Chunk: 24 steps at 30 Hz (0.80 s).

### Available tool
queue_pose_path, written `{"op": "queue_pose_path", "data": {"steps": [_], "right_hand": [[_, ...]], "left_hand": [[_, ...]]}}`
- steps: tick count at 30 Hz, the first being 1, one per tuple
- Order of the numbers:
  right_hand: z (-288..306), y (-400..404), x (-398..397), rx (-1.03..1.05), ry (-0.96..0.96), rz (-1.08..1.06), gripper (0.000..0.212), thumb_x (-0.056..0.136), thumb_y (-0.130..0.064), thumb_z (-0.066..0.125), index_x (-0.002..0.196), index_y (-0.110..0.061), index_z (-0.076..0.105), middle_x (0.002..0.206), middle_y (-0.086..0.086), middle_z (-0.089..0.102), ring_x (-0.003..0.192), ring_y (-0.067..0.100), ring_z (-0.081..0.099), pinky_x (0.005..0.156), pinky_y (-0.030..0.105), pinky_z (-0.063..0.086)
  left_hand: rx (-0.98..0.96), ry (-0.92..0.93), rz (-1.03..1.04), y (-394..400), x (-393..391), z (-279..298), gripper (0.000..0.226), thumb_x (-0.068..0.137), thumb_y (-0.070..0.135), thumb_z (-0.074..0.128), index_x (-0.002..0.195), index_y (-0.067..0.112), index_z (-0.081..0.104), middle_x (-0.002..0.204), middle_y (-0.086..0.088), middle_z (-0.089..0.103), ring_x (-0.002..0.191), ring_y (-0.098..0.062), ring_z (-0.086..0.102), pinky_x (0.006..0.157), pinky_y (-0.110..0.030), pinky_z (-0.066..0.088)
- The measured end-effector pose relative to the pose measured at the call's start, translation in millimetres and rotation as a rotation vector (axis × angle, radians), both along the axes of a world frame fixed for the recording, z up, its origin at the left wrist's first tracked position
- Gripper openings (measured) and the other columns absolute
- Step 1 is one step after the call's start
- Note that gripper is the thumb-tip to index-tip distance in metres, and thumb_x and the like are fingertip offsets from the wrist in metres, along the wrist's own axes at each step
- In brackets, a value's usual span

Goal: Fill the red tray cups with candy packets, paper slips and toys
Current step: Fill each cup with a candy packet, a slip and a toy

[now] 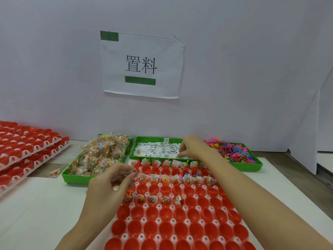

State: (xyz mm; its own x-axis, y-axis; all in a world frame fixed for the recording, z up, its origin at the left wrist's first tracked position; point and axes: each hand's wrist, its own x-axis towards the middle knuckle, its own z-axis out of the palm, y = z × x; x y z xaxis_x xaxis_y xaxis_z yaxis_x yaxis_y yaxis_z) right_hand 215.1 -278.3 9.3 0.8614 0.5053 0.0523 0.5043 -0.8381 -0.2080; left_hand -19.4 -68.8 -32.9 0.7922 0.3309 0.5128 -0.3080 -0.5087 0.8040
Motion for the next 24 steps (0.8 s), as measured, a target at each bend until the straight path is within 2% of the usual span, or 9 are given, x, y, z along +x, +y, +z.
{"op": "queue_pose_path", "data": {"steps": [2,6,9,12,14,16,18,21,24], "right_hand": [[-2,3,2,-0.071,-0.009,-0.026,0.026,0.089,-0.026,0.079,0.099,-0.002,0.08,0.101,0.01,0.078,0.09,0.024,0.073,0.085,0.039,0.061],[-3,2,4,-0.048,0.002,-0.044,0.018,0.088,-0.017,0.078,0.1,-0.003,0.08,0.099,0.01,0.078,0.087,0.022,0.074,0.083,0.035,0.061],[-3,0,3,-0.028,-0.002,-0.05,0.016,0.092,-0.009,0.071,0.095,0.006,0.077,0.087,0.016,0.076,0.07,0.025,0.068,0.073,0.033,0.06],[-6,0,1,0.012,-0.024,-0.049,0.02,0.093,-0.004,0.062,0.101,0.012,0.072,0.1,0.029,0.073,0.084,0.04,0.071,0.081,0.045,0.062],[-6,0,-2,0.021,-0.05,-0.059,0.02,0.093,-0.006,0.062,0.098,0.01,0.073,0.1,0.027,0.073,0.069,0.031,0.065,0.073,0.041,0.06],[-6,1,-5,0.031,-0.066,-0.073,0.019,0.091,-0.008,0.064,0.094,0.008,0.074,0.094,0.025,0.074,0.063,0.022,0.056,0.063,0.035,0.054],[-8,1,-8,0.067,-0.072,-0.102,0.02,0.091,-0.011,0.064,0.092,0.006,0.075,0.092,0.023,0.075,0.063,0.023,0.06,0.064,0.035,0.056],[-11,0,-10,0.155,-0.049,-0.142,0.024,0.093,-0.014,0.063,0.09,0.005,0.077,0.091,0.022,0.076,0.062,0.018,0.054,0.063,0.033,0.054],[-13,-3,-10,0.329,0.01,-0.184,0.017,0.091,-0.02,0.076,0.095,-0.004,0.081,0.099,0.009,0.078,0.075,0.012,0.063,0.07,0.023,0.053]], "left_hand": [[0.024,0.004,-0.007,0,0,0,0.016,0.086,0.009,0.077,0.09,0.024,0.074,0.078,0.011,0.075,0.068,-0.008,0.074,0.07,-0.024,0.059],[0.061,-0.002,-0.007,0,1,1,0.018,0.086,0.009,0.078,0.088,0.027,0.074,0.076,0.014,0.074,0.069,-0.009,0.073,0.07,-0.028,0.058],[0.095,-0.013,-0.012,-1,1,0,0.021,0.086,0.008,0.079,0.087,0.028,0.074,0.074,0.012,0.074,0.069,-0.011,0.073,0.07,-0.029,0.058],[0.116,-0.013,-0.02,-2,1,-1,0.024,0.086,0.005,0.079,0.086,0.029,0.074,0.074,0.012,0.073,0.069,-0.012,0.072,0.069,-0.028,0.058],[0.127,-0.015,-0.024,-2,0,-1,0.026,0.085,0.004,0.079,0.086,0.03,0.074,0.074,0.013,0.074,0.069,-0.01,0.072,0.069,-0.026,0.058],[0.142,-0.02,-0.027,-3,0,0,0.027,0.085,0.003,0.08,0.086,0.03,0.074,0.074,0.014,0.073,0.068,-0.009,0.072,0.069,-0.025,0.058],[0.155,-0.028,-0.028,-3,-1,0,0.027,0.085,0.003,0.08,0.086,0.03,0.074,0.074,0.014,0.073,0.068,-0.009,0.072,0.069,-0.025,0.058],[0.169,-0.038,-0.019,-2,-2,1,0.026,0.085,0.005,0.08,0.087,0.03,0.074,0.074,0.013,0.073,0.068,-0.01,0.071,0.068,-0.027,0.057],[0.171,-0.048,-0.011,-1,-3,3,0.026,0.085,0.007,0.08,0.088,0.032,0.074,0.075,0.014,0.073,0.07,-0.01,0.071,0.068,-0.028,0.057]]}}
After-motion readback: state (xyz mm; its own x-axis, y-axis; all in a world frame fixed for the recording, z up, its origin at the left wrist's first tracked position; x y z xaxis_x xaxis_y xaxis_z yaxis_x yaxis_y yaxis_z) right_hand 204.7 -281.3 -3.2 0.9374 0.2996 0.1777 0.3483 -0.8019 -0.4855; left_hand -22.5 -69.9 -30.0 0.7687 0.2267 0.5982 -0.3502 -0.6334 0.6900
